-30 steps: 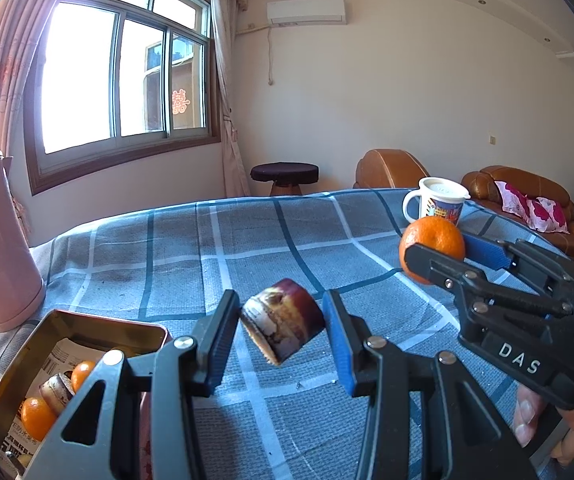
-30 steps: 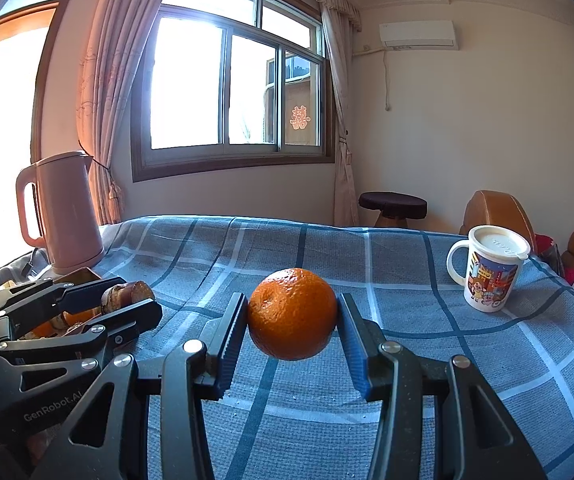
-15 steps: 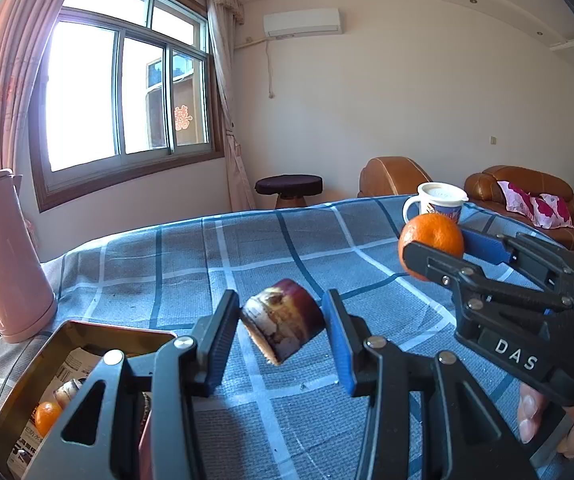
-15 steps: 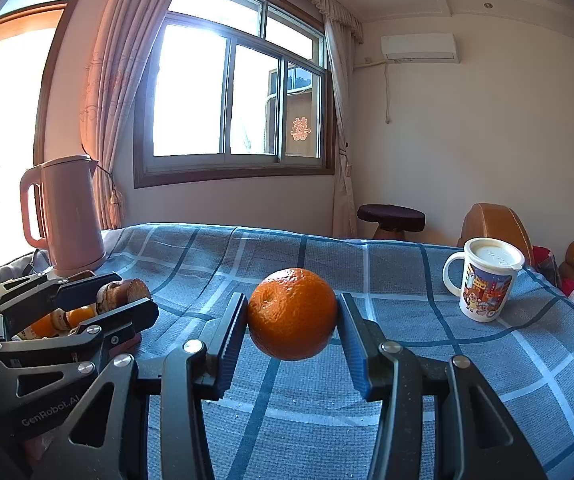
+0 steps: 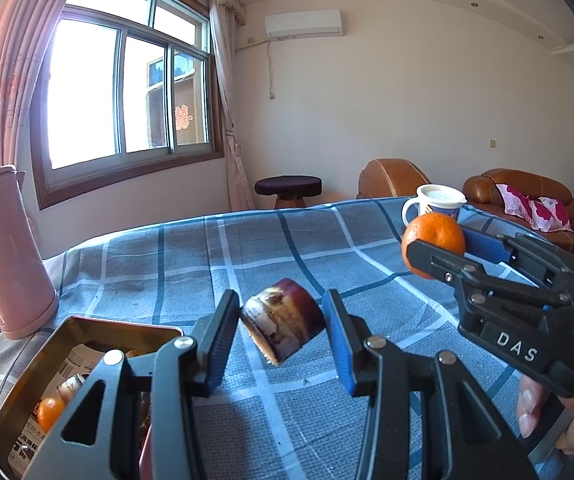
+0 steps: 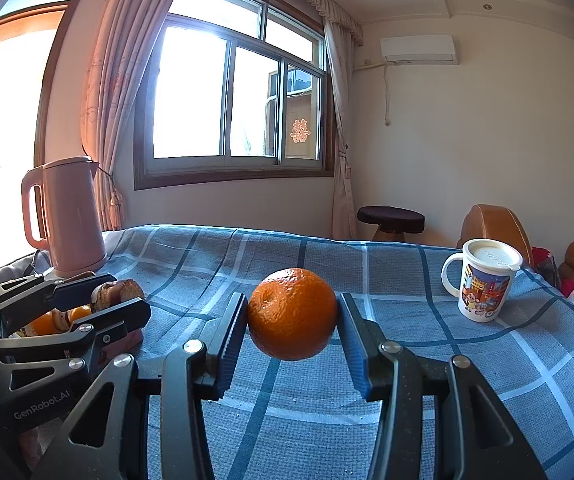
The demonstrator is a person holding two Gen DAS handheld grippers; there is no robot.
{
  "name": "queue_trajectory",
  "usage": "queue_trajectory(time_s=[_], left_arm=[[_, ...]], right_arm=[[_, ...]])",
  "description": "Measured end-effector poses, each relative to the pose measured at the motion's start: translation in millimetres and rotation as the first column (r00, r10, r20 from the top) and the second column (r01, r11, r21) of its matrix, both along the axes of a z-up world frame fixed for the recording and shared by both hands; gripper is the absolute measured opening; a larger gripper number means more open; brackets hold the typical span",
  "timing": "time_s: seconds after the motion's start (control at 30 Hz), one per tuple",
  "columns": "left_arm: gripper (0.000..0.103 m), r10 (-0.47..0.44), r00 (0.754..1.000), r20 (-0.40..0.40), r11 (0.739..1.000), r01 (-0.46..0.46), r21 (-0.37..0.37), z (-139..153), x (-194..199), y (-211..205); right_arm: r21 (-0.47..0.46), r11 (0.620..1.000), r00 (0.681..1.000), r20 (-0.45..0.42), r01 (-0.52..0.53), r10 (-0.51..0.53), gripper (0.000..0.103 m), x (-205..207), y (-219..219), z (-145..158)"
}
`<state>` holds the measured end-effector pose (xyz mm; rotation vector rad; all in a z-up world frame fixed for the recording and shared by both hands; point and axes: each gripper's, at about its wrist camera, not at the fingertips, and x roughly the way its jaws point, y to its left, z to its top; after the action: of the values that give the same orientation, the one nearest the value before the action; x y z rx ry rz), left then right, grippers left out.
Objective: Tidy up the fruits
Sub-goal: 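Carry the root slice with the left tool over the tin box while the right tool carries the orange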
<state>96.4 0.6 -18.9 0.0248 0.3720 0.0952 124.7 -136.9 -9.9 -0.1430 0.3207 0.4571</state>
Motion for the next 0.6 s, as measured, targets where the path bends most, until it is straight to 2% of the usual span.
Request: queue_trajectory(time_s=[0.6], left_arm=[[0.045,0.017,1.000,-0.007,0.999,-0.017,-0.029,1.4,-15.3,13.3]], right_arm=[[-0.020,0.999,0.999,-0.002,-0.040,0.040,0.048,-6.1,11.5,-0.7]])
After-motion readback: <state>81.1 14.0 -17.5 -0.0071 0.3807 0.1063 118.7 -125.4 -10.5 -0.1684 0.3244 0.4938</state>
